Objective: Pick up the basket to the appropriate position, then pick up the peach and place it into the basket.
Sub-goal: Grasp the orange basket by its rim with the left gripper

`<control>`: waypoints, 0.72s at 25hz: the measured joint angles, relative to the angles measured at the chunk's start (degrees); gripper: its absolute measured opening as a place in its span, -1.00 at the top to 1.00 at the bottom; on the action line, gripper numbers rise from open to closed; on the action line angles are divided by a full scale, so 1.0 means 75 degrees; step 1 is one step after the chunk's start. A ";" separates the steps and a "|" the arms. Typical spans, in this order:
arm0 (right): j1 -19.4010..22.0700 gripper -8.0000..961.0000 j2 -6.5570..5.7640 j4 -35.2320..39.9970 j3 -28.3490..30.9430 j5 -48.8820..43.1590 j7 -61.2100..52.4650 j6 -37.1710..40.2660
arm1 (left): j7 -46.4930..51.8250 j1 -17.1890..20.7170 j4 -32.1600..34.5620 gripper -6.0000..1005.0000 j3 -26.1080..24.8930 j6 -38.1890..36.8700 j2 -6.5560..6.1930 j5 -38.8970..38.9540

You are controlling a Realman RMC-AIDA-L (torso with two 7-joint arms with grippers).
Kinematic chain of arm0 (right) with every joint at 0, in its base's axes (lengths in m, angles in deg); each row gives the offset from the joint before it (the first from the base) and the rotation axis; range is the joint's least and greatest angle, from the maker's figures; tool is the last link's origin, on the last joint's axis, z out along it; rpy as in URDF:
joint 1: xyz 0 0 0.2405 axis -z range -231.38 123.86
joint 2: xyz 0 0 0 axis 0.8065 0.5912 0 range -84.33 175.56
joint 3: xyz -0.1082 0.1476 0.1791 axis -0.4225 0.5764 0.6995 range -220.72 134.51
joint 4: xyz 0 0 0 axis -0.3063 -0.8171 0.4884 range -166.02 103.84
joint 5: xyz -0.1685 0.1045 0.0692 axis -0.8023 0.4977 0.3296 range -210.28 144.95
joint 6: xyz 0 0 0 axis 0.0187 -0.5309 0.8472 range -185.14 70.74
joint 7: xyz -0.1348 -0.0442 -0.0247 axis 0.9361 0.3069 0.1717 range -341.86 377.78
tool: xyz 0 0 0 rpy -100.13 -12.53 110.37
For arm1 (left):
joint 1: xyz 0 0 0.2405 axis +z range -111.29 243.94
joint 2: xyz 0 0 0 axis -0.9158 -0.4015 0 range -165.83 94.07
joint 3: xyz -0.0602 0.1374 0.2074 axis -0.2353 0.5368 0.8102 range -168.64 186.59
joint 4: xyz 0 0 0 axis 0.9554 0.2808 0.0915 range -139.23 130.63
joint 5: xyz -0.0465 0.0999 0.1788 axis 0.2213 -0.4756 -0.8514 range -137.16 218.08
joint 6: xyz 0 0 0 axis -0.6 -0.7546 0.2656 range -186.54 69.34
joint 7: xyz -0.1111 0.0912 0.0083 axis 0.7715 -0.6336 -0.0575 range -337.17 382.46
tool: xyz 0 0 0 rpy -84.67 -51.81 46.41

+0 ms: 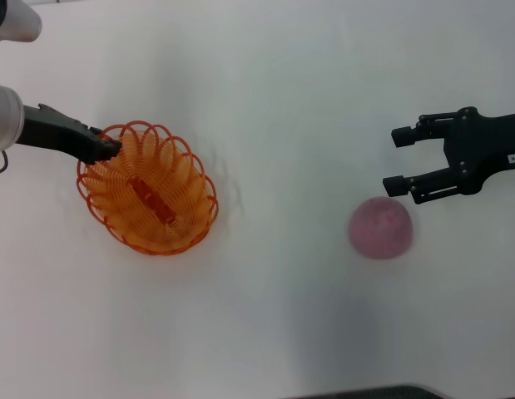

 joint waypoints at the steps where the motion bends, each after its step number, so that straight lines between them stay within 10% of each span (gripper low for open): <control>1: -0.0003 -0.84 0.0000 -0.0002 0.0000 -0.0008 0.0000 -0.0007 | 0.0000 0.0001 0.0001 -0.01 -0.0003 -0.0005 -0.0005 -0.0001; 12: -0.0007 -0.84 0.0000 -0.0004 0.0000 -0.0026 0.0000 -0.0062 | 0.0171 -0.0001 0.0050 0.79 -0.0079 -0.0054 -0.0043 -0.0002; 18: 0.0010 -0.84 -0.0006 -0.0001 0.0091 0.0080 -0.0025 -0.0064 | 0.1161 -0.0066 0.0525 0.84 -0.0725 -0.0743 -0.0084 0.0054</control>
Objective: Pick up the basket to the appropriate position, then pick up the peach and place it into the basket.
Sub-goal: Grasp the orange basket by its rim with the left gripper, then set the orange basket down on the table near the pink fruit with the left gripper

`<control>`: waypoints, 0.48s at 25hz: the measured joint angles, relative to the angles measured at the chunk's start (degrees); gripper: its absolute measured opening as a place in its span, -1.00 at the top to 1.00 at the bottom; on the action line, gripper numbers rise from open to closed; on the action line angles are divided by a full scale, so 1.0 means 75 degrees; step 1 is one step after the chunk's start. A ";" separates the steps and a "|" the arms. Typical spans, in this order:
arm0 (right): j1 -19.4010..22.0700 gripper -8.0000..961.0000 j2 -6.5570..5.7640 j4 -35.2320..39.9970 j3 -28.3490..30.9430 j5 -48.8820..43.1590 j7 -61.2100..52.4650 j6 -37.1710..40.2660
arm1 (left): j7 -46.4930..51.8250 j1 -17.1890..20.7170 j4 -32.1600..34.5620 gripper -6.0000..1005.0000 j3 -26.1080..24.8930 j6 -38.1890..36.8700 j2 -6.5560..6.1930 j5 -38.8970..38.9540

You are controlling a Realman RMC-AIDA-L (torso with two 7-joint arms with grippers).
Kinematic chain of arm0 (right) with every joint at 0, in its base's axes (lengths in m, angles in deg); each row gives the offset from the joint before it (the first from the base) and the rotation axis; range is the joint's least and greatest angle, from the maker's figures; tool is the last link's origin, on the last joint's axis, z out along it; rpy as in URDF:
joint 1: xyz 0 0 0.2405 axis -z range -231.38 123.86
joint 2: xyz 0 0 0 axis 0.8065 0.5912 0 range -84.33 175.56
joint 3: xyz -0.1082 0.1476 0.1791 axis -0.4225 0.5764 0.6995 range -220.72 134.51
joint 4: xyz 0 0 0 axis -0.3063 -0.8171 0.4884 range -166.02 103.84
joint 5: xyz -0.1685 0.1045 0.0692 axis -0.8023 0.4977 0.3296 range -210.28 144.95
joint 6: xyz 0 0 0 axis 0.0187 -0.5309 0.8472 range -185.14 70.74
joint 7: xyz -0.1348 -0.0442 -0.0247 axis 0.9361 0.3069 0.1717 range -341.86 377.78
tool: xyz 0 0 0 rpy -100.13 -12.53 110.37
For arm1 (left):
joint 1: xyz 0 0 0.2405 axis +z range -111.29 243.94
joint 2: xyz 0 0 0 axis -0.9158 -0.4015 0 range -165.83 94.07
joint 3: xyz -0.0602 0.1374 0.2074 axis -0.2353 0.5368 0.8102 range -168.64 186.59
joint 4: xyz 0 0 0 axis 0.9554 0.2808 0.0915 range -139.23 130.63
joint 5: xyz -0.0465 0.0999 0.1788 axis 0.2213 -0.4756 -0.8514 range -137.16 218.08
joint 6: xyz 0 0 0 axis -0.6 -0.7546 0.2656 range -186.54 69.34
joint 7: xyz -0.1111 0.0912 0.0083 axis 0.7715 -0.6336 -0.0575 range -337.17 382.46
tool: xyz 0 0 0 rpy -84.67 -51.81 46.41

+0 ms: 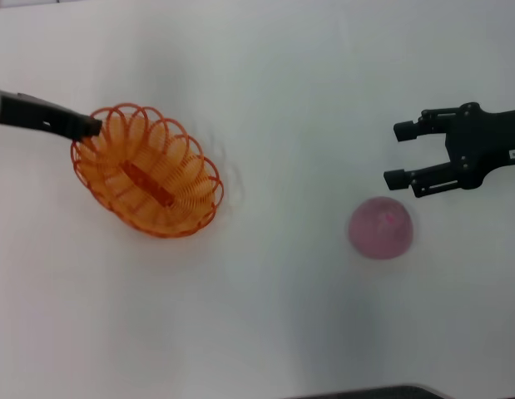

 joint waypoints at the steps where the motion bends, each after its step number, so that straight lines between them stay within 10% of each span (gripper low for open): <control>1: 0.0006 -0.84 -0.0006 0.0001 0.0010 0.0050 -0.0013 -0.0001 | 0.0252 -0.0047 0.0135 0.84 -0.0203 -0.0290 -0.0018 0.0015; 12: 0.0113 -0.84 -0.0088 0.0004 0.0288 0.0905 0.0025 -0.0176 | 0.2385 -0.0237 0.0563 0.92 -0.1086 -0.0769 0.0077 0.0022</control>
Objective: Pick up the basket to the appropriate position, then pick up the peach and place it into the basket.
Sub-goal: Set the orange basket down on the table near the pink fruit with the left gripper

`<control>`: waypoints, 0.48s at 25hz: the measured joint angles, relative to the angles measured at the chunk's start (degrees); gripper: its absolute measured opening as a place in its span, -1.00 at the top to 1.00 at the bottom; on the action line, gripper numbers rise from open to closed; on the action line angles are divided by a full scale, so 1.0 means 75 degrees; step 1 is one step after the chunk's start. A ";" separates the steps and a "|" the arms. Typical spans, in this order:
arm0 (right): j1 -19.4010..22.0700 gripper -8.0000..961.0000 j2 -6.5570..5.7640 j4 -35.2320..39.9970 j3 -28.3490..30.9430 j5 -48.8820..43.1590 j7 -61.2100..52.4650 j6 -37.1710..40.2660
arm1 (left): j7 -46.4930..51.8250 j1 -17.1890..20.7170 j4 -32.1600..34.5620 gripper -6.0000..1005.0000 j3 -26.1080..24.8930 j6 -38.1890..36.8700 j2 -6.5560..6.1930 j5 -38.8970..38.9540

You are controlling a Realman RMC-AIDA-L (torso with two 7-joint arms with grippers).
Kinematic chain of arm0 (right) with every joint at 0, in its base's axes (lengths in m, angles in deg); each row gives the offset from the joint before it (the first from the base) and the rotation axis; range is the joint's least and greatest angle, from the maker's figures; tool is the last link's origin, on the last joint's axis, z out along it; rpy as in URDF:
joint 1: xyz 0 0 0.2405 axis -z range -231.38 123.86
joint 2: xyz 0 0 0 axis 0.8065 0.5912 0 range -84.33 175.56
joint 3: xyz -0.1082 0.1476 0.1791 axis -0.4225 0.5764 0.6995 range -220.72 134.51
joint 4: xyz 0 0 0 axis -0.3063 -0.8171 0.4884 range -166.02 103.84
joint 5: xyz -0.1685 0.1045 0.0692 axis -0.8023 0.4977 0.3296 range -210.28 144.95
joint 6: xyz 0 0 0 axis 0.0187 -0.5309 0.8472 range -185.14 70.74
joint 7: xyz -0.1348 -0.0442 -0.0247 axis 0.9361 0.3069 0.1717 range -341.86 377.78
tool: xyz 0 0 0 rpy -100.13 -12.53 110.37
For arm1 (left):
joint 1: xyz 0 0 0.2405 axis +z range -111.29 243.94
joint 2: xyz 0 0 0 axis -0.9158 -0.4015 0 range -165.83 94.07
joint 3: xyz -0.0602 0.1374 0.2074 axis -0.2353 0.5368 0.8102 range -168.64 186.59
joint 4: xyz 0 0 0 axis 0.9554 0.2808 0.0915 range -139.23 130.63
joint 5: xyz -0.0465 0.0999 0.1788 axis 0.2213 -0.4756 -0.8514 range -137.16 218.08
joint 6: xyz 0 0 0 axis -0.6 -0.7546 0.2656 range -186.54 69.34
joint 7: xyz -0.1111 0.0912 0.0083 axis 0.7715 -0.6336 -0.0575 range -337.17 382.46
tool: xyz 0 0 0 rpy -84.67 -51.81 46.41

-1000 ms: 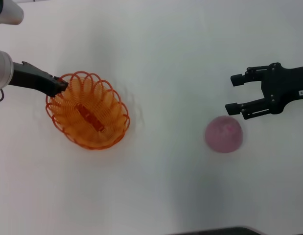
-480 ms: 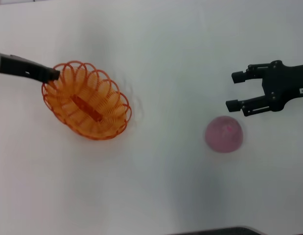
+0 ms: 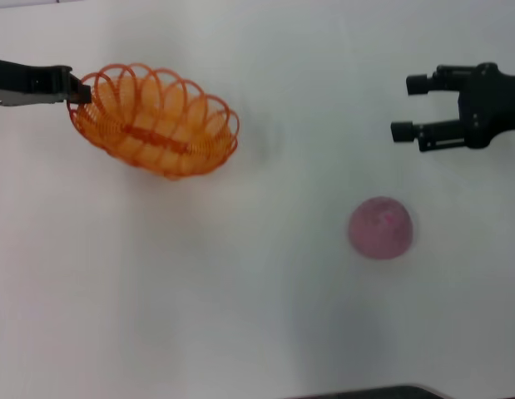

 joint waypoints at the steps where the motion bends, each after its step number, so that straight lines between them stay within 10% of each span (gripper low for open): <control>1: -0.0008 -0.84 0.0000 0.0000 0.0013 0.0057 -0.0003 -0.0070 | 0.0248 0.0046 0.0011 0.93 -0.0027 0.0144 0.0046 0.0045; 12: 0.0026 -0.84 -0.0087 -0.0136 0.0094 0.0888 0.0011 -0.0433 | 0.1416 0.0757 -0.0477 0.93 0.0046 0.1206 0.0197 0.1102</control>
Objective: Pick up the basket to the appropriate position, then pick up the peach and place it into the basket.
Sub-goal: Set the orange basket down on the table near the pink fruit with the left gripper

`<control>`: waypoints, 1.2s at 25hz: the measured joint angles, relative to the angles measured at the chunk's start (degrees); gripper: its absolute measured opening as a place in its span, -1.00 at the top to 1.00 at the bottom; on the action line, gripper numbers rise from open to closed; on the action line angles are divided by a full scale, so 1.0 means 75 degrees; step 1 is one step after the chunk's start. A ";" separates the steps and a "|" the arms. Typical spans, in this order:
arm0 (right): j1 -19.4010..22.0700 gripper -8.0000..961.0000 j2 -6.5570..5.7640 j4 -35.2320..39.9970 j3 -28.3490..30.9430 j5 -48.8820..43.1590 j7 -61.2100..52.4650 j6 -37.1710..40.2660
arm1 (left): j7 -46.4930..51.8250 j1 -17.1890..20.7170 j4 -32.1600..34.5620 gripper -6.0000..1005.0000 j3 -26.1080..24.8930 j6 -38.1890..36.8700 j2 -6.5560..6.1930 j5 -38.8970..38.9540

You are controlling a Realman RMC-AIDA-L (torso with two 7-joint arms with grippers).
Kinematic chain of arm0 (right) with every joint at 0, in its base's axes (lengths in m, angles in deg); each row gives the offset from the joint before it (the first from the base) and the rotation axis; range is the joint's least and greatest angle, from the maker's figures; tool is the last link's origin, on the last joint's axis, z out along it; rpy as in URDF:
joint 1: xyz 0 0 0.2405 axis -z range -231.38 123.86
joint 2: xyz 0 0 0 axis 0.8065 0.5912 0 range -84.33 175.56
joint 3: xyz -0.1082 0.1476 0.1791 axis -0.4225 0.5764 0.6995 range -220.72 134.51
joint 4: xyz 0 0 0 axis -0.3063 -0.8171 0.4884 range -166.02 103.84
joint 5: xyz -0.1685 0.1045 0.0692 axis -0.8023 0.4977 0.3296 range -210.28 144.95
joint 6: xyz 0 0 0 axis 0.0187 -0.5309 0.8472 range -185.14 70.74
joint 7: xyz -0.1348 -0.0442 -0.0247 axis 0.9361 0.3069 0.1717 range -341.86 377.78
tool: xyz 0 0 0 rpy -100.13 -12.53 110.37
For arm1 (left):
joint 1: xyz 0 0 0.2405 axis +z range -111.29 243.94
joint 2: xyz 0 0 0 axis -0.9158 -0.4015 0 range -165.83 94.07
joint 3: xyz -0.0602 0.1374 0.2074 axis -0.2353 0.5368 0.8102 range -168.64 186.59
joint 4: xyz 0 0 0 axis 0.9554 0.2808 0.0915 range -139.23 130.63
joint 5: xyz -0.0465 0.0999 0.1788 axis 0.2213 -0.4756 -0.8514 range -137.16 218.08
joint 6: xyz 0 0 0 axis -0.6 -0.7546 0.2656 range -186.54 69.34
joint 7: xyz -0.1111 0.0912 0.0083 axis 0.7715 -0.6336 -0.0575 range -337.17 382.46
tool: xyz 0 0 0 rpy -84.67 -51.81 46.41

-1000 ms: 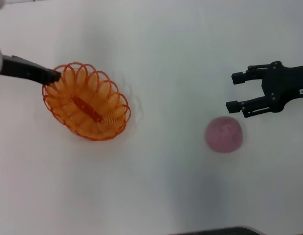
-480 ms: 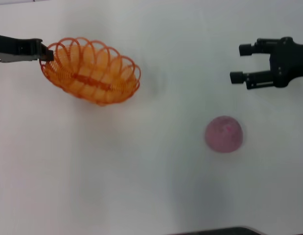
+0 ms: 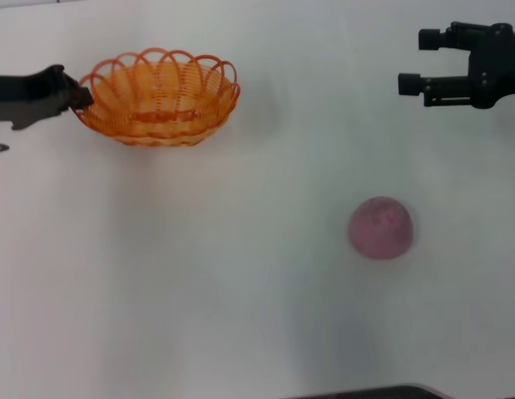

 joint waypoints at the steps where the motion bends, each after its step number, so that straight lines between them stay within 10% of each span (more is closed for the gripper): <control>1: -0.0007 -0.84 -0.0010 0.0012 0.0000 0.0034 -0.0024 0.0002 | 0.0043 0.0078 -0.0044 0.92 0.0038 0.0020 0.0001 0.0090; 23: -0.0352 -0.84 -0.0048 -0.0052 0.0032 0.0366 -0.0491 -0.0486 | -0.1006 0.1129 -0.0333 -0.20 -0.0625 -0.0971 -0.0071 0.1285; 30: -0.0408 -0.84 -0.0059 -0.0047 0.0025 0.0595 -0.1410 -0.0758 | -0.5261 0.1203 -0.0204 -0.55 -0.2295 -0.3241 -0.0236 0.3069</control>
